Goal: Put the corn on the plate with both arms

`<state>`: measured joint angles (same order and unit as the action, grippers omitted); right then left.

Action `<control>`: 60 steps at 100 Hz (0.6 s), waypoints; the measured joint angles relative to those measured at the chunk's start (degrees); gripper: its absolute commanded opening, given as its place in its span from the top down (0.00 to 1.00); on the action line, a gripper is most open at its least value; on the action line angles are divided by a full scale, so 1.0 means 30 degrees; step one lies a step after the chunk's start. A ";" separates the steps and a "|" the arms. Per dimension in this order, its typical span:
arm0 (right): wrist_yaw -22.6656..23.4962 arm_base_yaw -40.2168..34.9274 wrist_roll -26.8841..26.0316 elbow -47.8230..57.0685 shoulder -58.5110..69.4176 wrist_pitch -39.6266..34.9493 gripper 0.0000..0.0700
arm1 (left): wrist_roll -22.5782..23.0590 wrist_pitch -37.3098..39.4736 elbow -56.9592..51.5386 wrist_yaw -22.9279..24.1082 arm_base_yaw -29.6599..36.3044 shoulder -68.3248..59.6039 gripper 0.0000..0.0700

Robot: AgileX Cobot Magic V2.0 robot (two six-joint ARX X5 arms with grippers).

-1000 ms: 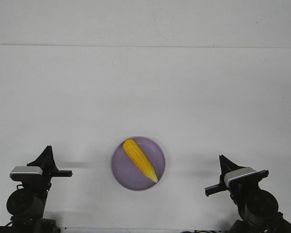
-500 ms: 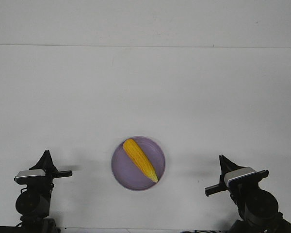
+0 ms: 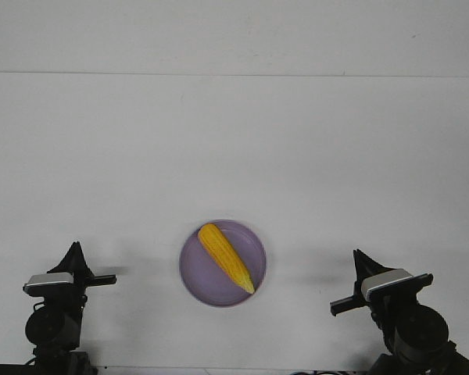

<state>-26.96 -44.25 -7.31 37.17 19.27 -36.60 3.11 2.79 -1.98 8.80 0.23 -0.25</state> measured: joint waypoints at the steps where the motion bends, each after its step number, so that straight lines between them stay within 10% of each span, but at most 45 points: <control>1: 0.0000 0.0000 0.0000 0.0000 0.0000 0.0000 0.98 | 0.0000 0.0000 0.0000 0.0000 0.0000 0.0000 0.98; 42: 0.0080 0.0299 0.0189 0.0000 0.0000 0.0029 0.98 | 0.0000 -0.0007 0.0000 0.0000 0.0000 0.0000 0.98; 60: 0.2579 0.5195 0.1144 -0.2135 -0.1064 0.3548 0.98 | 0.0000 0.0000 0.0000 0.0000 0.0000 0.0000 0.98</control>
<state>-19.22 -28.67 -3.88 30.76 16.08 -25.96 3.11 2.79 -1.98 8.80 0.23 -0.25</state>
